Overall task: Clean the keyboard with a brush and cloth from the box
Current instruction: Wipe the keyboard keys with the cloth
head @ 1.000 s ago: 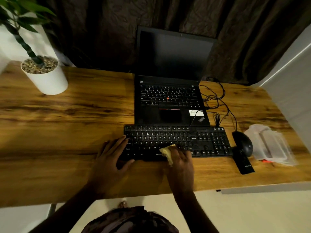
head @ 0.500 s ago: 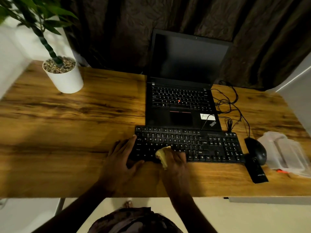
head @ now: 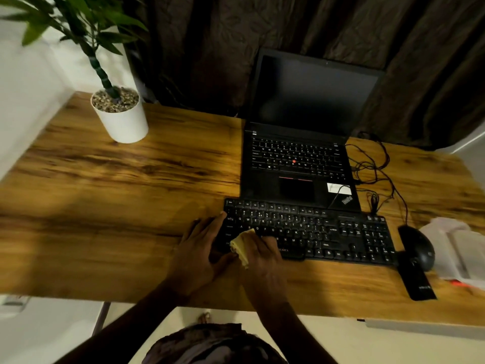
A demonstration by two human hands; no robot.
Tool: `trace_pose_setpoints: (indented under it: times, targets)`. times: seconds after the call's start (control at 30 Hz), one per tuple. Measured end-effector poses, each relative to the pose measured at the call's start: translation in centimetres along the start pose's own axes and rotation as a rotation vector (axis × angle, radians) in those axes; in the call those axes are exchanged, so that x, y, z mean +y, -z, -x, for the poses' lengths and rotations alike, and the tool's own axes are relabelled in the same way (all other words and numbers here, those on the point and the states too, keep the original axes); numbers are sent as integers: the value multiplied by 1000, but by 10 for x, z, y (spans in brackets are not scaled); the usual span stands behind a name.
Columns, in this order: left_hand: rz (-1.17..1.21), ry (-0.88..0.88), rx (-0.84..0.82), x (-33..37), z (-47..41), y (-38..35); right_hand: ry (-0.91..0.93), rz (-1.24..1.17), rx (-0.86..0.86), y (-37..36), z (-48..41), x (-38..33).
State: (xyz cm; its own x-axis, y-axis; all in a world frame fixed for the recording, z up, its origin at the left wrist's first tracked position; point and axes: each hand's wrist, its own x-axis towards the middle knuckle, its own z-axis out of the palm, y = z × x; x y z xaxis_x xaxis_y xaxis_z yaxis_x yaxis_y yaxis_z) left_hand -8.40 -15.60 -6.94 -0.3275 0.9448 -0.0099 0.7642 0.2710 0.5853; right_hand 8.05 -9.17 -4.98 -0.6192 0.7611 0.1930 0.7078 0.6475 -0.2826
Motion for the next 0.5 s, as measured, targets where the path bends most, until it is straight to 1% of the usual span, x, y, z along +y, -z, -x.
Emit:
trace_pose_setpoints:
  times: [0.13, 0.27, 0.4, 0.5]
  targets:
    - [22, -36, -9, -5, 0, 1, 96, -7, 1, -6, -14, -17]
    - [29, -149, 28, -4, -1, 4, 198, -13, 16, -11, -17, -19]
    - [24, -63, -27, -15, -4, -5, 250, -30, 23, -7, -24, -18]
    - [-10, -30, -30, -18, -5, -10, 206, -16, 32, 0, -28, -22]
